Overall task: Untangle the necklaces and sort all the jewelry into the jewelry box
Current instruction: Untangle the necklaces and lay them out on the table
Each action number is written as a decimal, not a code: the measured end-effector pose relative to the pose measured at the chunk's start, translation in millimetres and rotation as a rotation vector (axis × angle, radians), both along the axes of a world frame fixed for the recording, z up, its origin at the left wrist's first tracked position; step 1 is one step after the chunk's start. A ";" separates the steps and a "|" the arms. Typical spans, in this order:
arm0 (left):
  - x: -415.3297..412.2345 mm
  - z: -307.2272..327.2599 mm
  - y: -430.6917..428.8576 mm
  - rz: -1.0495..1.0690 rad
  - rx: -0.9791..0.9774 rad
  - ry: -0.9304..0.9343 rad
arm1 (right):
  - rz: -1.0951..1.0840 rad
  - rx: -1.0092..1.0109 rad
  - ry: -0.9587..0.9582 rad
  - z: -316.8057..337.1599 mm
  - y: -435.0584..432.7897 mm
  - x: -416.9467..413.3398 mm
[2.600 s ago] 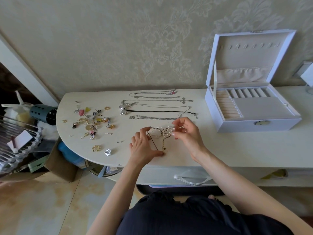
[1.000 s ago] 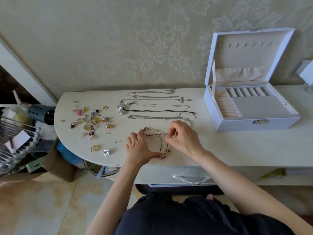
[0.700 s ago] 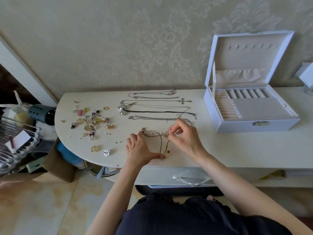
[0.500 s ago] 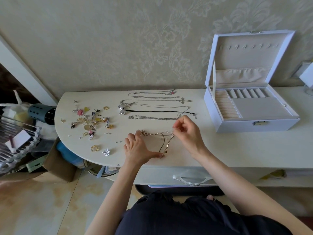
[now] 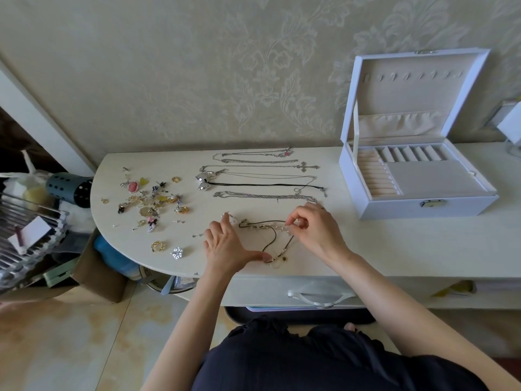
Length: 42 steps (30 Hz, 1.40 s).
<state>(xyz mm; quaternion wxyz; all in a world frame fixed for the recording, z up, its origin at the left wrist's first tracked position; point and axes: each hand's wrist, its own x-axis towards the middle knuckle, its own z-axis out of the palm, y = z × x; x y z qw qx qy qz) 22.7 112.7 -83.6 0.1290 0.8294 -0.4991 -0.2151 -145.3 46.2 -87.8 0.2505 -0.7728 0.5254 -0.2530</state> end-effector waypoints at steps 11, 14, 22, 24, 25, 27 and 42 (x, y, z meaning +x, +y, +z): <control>10.2 -14.3 -4.5 0.120 -0.275 0.143 | 0.004 -0.058 0.195 -5.0 12.7 20.4; 14.2 -14.5 -8.1 0.244 -0.416 0.188 | 0.017 -0.085 0.254 -4.8 12.0 25.5; 24.9 -23.7 -32.0 0.187 -0.318 -0.019 | -0.028 -0.021 0.224 -2.5 10.7 19.0; 25.1 -24.5 -31.1 0.176 -0.315 -0.038 | -0.063 0.010 0.167 1.5 10.2 16.7; 25.1 -24.7 -30.3 0.176 -0.318 -0.045 | -0.080 0.031 0.124 4.0 10.0 15.4; 24.4 -24.8 -28.4 0.195 -0.368 -0.009 | -0.105 0.075 0.043 8.5 9.9 13.0; 8.6 0.5 -16.1 0.094 -0.667 0.995 | 0.043 0.054 -0.092 8.8 5.7 13.2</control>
